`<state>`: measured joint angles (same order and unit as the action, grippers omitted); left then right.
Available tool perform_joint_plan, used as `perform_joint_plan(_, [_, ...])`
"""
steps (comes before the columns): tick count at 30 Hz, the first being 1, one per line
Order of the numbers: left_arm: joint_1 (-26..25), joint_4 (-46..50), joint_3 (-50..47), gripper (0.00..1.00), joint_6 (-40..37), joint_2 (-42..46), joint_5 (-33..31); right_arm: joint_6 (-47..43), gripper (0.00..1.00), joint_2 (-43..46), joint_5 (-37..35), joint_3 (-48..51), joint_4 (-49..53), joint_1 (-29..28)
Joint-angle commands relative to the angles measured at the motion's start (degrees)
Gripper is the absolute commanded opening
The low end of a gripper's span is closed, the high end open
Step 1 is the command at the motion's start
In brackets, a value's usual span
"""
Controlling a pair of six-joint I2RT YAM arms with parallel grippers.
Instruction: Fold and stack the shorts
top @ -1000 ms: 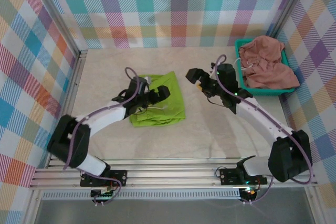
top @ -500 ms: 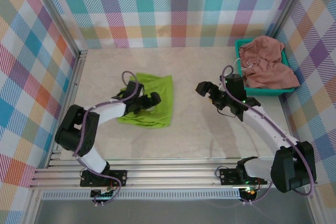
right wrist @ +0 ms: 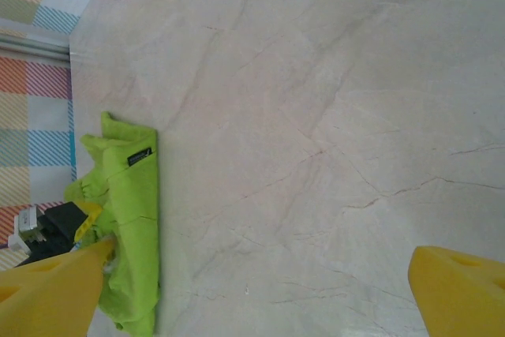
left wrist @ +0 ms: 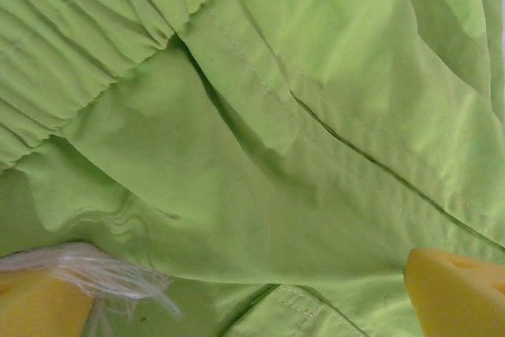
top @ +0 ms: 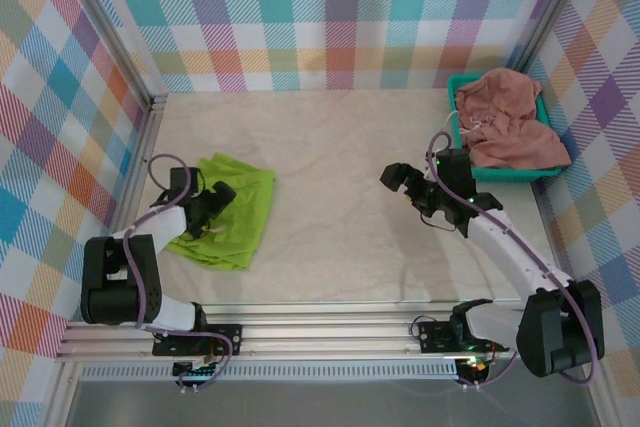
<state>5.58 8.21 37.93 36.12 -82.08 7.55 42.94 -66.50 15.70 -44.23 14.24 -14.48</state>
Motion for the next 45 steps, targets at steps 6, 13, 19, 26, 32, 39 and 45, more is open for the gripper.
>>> perform_joint_plan(6, [12.54,1.42,-1.17,1.0,1.27,-1.43,2.64,-2.86,0.99,4.38,1.08,1.62,3.24,2.16])
perform_joint_plan(13, [17.1,1.84,0.82,1.0,-3.55,-2.89,3.75,-3.56,0.99,5.85,1.35,2.13,4.21,2.87])
perform_joint_plan(19, [17.07,0.94,1.14,1.0,-3.99,0.92,8.06,-4.8,1.0,6.03,1.43,1.71,4.74,3.18])
perform_joint_plan(26, [14.47,12.26,6.65,1.0,-5.94,23.08,9.03,-9.87,1.0,5.99,0.38,-2.89,8.26,3.23])
perform_joint_plan(32, [6.78,16.65,14.02,1.0,-5.81,31.08,15.02,-16.56,0.99,2.08,-8.58,-12.0,13.45,3.86])
perform_joint_plan(39, [-10.54,12.8,10.2,1.0,-6.13,31.6,11.57,-22.65,0.99,-11.14,-22.26,-28.9,20.23,10.03])
perform_joint_plan(45, [-19.63,10.62,5.39,1.0,-5.75,31.39,6.6,-23.5,0.99,-24.26,-31.14,-40.67,22.82,18.3])
